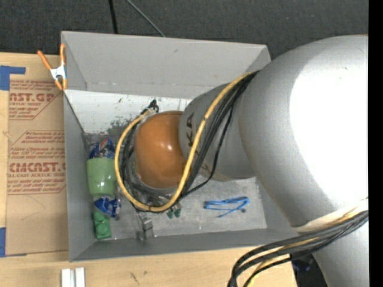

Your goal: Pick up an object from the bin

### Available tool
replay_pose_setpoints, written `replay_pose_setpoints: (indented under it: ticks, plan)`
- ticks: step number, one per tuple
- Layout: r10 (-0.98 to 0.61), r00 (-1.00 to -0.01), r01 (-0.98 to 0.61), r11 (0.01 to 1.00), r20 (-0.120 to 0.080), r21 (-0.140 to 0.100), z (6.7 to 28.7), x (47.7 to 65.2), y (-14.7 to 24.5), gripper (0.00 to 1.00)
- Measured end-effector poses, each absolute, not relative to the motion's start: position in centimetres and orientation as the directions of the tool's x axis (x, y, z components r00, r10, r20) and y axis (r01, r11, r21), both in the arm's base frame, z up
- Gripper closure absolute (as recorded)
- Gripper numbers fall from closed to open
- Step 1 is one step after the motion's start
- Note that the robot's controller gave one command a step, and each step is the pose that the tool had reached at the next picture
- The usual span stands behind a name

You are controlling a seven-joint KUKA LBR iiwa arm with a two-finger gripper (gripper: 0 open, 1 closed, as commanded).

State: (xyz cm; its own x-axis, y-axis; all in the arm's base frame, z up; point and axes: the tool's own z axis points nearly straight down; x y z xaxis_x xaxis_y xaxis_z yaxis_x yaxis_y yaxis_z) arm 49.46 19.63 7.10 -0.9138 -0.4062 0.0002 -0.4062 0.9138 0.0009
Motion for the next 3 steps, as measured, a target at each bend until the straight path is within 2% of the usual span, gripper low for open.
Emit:
replay_pose_setpoints:
  ticks: [1,2,3]
  plan:
    - [-0.510,-0.860,-0.510,0.860,0.014,-0.009,8.2,54.5,23.7,0.00]
    - [-0.511,-0.860,-0.511,0.860,-0.002,0.000,8.2,54.5,24.4,1.00]
    - [-0.516,-0.856,-0.517,0.856,-0.013,-0.002,22.1,56.0,23.5,1.00]
